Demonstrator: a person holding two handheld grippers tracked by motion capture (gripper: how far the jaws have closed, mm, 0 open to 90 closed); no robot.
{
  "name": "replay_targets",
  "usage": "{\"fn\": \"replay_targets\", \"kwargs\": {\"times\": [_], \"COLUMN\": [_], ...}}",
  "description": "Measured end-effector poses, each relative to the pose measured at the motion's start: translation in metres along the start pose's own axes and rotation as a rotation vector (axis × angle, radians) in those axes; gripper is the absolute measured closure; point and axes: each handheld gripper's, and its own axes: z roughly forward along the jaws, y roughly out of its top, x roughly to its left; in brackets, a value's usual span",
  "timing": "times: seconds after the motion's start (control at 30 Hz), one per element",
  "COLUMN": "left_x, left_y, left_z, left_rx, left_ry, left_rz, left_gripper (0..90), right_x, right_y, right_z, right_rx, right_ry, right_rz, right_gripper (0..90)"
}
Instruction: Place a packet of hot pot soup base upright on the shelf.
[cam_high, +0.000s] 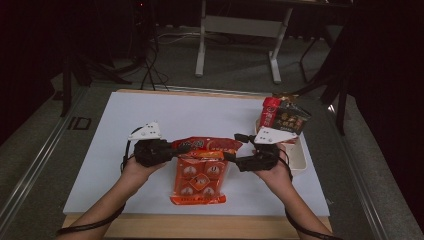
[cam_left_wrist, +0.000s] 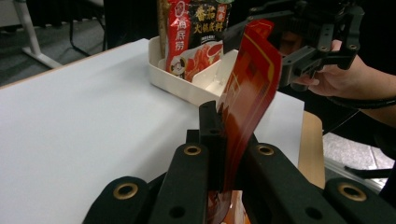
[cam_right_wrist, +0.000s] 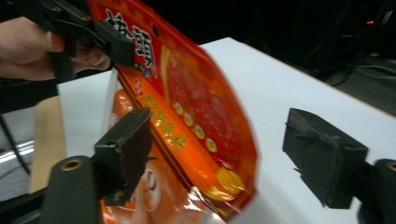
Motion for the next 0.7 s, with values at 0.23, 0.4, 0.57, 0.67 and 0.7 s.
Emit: {"fn": "replay_targets", "kwargs": {"times": [0.23, 0.4, 0.57, 0.67, 0.7], "left_x": [-0.007, -0.01, -0.012, -0.013, -0.014], "left_y": [0.002, 0.002, 0.001, 0.003, 0.003], "left_z": [-0.001, -0.002, -0.001, -0.001, -0.002], "left_rx": [-0.004, -0.005, -0.003, -0.002, -0.003], "left_ry": [-0.016, -0.014, -0.003, -0.003, -0.003], "left_rz": [0.013, 0.017, 0.018, 0.017, 0.02], "left_gripper": [89.3, 89.2, 89.0, 89.0, 89.0], "right_x": [0.002, 0.007, 0.011, 0.015, 0.015], "right_y": [-0.006, -0.011, -0.011, -0.007, -0.006], "right_z": [0.016, 0.024, 0.025, 0.025, 0.024], "right_rx": [0.012, 0.054, 0.092, 0.115, 0.119], "right_ry": [0.075, 0.11, 0.135, 0.122, 0.123], "right_rz": [-0.002, -0.026, -0.033, -0.057, -0.058], "right_gripper": [42.7, 63.3, 88.7, 89.9, 90.0]}}
